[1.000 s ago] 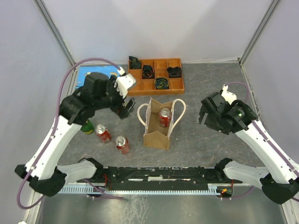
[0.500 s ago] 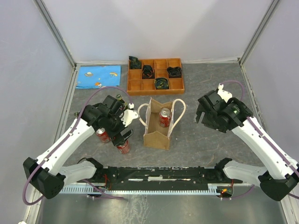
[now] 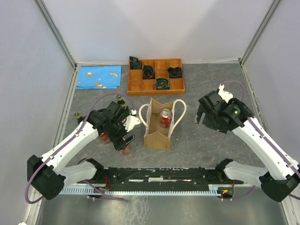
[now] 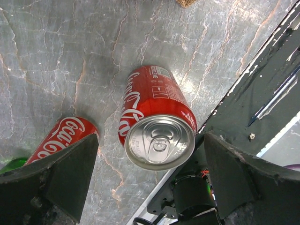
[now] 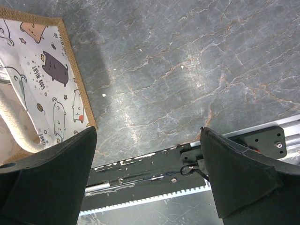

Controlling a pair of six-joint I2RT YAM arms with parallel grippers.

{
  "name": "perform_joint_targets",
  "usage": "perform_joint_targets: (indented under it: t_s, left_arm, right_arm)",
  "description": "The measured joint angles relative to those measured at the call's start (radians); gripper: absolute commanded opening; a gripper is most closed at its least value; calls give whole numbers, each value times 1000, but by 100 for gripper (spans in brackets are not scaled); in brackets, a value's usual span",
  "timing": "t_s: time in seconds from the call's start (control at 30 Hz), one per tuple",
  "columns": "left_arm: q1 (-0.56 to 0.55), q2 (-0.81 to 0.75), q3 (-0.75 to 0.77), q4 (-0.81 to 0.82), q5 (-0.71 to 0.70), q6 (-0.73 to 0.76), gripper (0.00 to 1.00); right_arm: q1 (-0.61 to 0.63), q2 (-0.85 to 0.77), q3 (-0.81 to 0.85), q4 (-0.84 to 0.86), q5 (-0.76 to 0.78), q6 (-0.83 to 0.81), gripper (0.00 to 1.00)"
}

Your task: Place the beverage into the canvas bag

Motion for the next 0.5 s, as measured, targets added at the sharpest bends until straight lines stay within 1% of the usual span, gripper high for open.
perform_joint_targets:
  t_s: [0.1,0.17,0.23,0.33,0.43,0.5]
  left_arm:
    - [-5,2,-26,24,0,0,99]
    - [-6,7,-39,34,0,0,96]
    - [-10,13,-51,48,0,1,87]
    - [-13,16,-64,58,-1,1,76]
    - [-18,16,-74,66,3,3,67]
    - [-21,15,-76,68,4,3,57]
  right_arm:
    - [0,5,1,-1,0,0,99]
    - [0,12,1,-1,0,0,99]
    - [0,17,1,-1,0,0,99]
    - [0,19,1,-1,0,0,99]
    - [0,19,1,-1,0,0,99]
    - [0,19,1,-1,0,0,99]
